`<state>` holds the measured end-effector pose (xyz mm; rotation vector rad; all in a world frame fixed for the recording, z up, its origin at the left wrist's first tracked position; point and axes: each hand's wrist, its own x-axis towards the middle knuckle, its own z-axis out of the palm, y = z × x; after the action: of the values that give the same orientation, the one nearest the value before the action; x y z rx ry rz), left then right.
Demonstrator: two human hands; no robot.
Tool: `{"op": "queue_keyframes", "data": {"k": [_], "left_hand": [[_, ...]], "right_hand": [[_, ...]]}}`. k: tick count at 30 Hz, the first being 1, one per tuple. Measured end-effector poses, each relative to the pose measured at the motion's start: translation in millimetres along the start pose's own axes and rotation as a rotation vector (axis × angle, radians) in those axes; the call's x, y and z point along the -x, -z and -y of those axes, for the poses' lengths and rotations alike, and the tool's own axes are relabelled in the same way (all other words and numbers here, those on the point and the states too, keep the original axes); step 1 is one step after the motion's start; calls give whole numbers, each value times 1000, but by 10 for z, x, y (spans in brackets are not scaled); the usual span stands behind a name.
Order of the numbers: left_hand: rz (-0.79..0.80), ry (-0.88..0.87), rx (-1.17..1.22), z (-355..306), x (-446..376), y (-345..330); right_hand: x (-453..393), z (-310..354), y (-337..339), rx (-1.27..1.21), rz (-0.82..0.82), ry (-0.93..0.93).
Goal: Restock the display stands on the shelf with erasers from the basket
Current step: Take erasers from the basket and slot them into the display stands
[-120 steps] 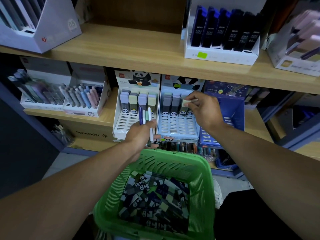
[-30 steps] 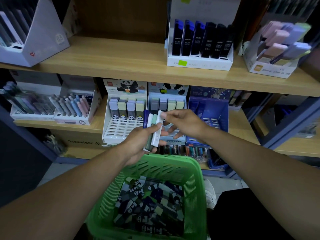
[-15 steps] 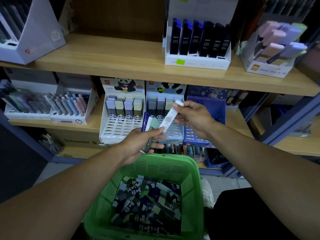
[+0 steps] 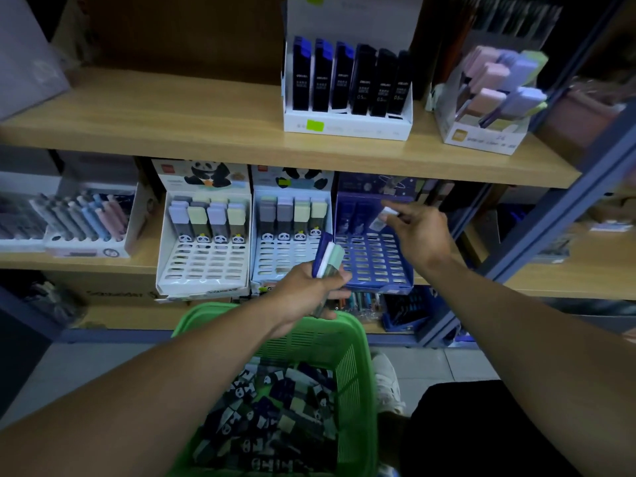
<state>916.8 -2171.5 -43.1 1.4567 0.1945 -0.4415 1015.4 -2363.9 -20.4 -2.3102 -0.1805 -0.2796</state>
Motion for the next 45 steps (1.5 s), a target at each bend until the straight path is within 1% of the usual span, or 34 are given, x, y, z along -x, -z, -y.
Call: {"op": "queue_keyframes", "data": {"k": [3,5,9,11,17,24,32,36,39,45], "left_hand": [[9,18,42,-14,-35,-70],[8,45,87,-22,-67,-86],[-14,66,111,-34,-116,-99],[-13,77,111,-34,-129,-100],[-28,102,117,-24,-149,-102],[18,135,98,-16,-171,-108],[24,145,63,-6,-155,-95],[22,144,67,-10,-143,-82],[16,144,68,-12,-151,-74],[-1,134,71,-21,-162,-77]], "right_hand": [[-58,-55,2,151,51,107],[-82,-89,-15,189,101,137],[-92,-93,4,209,137,113],[-82,-69,42,174,143,91],[-89,-93,58,61,103,58],[-138,-141,43,96,118,59],[-180,-81,21,87,99,37],[-193,-56,23,89,117,62],[-230,-114,14,81,99,56],[-285,-145,10,168,35,8]]}}
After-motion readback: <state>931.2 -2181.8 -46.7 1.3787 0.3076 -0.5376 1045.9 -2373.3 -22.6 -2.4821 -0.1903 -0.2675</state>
